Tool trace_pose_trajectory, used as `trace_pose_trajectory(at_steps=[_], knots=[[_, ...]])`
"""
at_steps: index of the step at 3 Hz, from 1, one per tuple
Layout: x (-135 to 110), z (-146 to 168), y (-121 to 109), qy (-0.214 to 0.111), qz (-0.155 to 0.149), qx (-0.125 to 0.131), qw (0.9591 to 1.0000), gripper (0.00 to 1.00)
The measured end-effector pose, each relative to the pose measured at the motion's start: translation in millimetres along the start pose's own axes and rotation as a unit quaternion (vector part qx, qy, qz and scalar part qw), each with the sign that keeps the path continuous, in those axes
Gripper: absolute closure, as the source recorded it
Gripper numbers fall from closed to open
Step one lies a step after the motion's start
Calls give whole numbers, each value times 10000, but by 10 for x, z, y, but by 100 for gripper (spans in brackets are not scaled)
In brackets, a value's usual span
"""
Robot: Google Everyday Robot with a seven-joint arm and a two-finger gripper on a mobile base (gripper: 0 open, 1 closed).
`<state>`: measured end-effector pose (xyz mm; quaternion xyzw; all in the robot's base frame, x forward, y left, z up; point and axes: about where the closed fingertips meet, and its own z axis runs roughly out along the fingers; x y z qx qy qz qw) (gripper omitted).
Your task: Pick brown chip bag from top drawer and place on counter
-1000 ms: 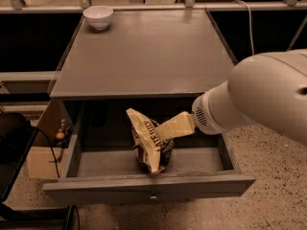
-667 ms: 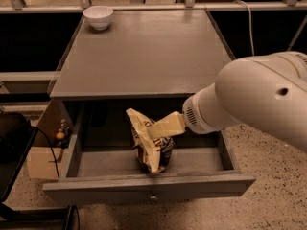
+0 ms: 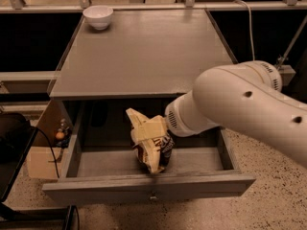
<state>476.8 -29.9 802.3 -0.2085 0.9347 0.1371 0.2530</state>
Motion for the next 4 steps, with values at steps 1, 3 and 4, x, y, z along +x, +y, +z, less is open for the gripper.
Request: trace_pose_trajectory(at_steps=[1,3,4], knots=[[-12,203,508,63,-152,-88,9998,0],[86,341,453,173,-71,-7,9998,0],[226,554,355,347,60,102,9993,0]])
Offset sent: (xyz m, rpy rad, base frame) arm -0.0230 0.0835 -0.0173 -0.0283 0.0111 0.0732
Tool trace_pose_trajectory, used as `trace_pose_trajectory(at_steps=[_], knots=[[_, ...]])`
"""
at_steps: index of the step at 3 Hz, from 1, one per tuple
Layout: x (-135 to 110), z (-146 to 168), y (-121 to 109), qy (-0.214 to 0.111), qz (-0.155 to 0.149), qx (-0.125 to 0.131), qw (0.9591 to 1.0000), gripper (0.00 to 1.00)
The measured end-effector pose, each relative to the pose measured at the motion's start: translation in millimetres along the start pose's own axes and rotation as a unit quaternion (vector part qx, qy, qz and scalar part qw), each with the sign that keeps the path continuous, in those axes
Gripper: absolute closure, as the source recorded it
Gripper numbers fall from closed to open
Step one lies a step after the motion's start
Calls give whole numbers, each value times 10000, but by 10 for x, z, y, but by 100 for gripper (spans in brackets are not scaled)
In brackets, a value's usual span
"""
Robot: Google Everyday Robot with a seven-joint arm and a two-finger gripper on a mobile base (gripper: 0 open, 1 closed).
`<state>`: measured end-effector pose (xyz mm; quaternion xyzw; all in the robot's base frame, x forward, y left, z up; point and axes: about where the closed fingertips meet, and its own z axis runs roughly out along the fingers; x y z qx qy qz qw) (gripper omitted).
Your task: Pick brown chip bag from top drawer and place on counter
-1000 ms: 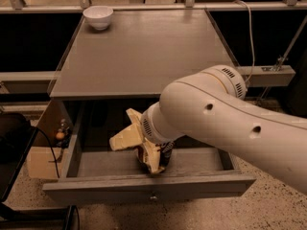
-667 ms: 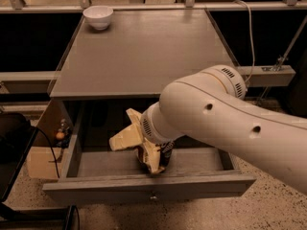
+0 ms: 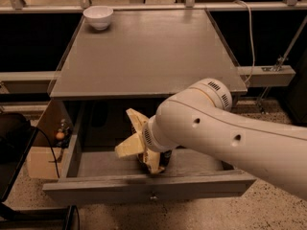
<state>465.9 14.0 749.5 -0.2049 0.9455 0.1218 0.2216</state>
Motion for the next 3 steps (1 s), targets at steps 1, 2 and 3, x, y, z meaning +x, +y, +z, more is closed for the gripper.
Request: trace_pose_trajectory(at_steps=[1,2,3], knots=[[82,184,-94,102,107,91,9998,0],[90,360,-195,114,184,173,9996,0],[26,468,-246,13,194,182,9996,0]])
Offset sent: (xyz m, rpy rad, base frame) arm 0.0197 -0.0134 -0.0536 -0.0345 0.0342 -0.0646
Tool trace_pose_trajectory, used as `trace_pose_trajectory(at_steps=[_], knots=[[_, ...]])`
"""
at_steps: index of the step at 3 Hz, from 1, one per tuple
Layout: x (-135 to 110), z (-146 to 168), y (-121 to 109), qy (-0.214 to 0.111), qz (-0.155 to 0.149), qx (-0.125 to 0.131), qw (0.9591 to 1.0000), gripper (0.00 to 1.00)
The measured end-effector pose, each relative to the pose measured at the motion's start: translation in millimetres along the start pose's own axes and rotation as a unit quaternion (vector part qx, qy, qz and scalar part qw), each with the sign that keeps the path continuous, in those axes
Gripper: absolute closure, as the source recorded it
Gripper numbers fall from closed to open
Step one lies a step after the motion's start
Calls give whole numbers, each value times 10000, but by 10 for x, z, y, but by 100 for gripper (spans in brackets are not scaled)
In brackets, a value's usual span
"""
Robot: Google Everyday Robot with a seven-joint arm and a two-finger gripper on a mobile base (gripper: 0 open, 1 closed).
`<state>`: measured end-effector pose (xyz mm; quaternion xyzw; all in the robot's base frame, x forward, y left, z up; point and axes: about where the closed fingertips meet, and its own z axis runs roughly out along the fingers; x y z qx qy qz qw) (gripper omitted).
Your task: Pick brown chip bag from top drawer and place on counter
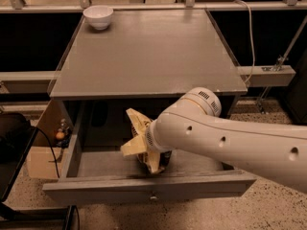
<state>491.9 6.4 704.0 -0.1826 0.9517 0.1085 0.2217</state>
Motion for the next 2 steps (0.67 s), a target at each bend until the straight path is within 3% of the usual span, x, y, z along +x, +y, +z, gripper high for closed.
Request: trace_pose_trajectory(at_steps=[1,2], knots=[[-90,87,-13,-63,-8,-24,10000,0],[-141,154,-6,-66,-21,-60,10000,16]])
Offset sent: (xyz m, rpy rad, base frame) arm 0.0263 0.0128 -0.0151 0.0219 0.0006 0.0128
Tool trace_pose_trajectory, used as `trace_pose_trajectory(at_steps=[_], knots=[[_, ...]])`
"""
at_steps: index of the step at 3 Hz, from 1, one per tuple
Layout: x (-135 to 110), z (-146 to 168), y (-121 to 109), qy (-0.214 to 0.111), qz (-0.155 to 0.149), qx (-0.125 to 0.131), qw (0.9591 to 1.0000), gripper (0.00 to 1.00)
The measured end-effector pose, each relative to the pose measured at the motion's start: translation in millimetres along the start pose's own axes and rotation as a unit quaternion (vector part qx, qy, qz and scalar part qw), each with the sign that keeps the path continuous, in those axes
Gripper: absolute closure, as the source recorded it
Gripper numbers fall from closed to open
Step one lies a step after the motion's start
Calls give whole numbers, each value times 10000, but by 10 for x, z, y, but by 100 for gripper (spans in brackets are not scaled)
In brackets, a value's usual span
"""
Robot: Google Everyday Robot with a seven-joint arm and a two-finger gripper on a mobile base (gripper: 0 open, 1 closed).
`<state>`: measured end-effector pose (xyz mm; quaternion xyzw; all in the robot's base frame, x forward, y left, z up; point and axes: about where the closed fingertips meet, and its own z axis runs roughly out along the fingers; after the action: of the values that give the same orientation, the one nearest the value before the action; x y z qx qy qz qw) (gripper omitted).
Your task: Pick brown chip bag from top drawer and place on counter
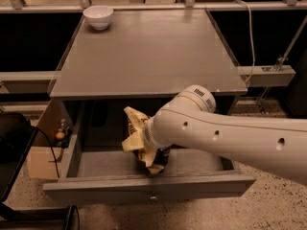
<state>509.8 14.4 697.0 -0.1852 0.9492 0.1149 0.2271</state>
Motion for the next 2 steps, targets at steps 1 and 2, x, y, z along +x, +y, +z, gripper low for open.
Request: trace_pose_trajectory(at_steps=[1,2], knots=[[0,0,0,0,0,0,10000,38],[0,0,0,0,0,0,10000,63]])
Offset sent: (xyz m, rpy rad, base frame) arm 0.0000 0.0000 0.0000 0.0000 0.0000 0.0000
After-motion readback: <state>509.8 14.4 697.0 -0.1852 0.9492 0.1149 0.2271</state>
